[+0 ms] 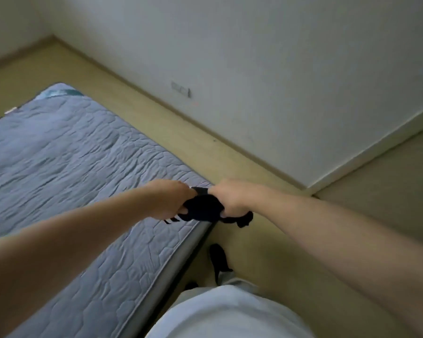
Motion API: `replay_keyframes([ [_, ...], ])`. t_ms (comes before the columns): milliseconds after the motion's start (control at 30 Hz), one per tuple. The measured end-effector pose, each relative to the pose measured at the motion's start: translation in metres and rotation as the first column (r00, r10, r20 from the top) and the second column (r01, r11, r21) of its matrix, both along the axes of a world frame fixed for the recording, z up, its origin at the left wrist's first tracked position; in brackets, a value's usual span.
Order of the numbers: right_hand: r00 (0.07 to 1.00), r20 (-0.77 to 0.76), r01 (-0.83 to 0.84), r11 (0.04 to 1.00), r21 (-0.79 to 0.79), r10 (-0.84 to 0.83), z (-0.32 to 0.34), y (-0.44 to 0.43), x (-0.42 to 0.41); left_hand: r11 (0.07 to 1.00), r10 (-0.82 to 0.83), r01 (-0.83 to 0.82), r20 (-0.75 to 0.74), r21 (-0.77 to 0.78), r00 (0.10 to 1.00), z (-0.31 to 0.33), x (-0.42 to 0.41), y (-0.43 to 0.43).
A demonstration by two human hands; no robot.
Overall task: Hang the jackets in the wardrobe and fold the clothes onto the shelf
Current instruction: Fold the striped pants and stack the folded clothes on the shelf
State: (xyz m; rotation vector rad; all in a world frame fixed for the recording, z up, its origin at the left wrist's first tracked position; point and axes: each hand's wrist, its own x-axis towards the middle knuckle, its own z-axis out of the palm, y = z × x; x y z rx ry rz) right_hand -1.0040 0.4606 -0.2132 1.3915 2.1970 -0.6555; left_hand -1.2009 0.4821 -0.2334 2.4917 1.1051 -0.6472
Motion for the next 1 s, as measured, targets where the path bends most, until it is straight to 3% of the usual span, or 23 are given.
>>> replay_keyframes([
  [133,0.954,-0.111,0.29,0.951,0.11,-0.278,0.037,-0.044,0.072,0.979,-0.188,0.175,0.134,0.105,0.973,0.038,0.066,0.02],
  [300,0.808,-0.175,0.586,0.799,0.134,-0.563,0.085,-0.111,0.172,0.922,-0.385,0.36,0.247,0.143,0.889,0.082,0.183,0.002],
  [500,0.585,-0.316,0.811,0.537,0.231,-0.747,0.128,-0.226,0.292,0.773,-0.633,0.542,0.358,0.329,0.686,0.128,0.334,-0.05],
  [733,0.38,-0.504,0.899,0.18,0.4,-0.775,0.183,-0.359,0.432,0.57,-0.821,0.607,0.387,0.553,0.419,0.191,0.533,-0.145],
  [900,0.294,-0.532,0.906,0.053,0.421,-0.794,0.234,-0.44,0.516,0.454,-0.89,0.581,0.371,0.676,0.264,0.226,0.657,-0.217],
  [1000,0.241,-0.527,0.892,-0.028,0.451,-0.815,0.258,-0.478,0.562,0.448,-0.891,0.555,0.4,0.701,0.214,0.241,0.726,-0.271],
])
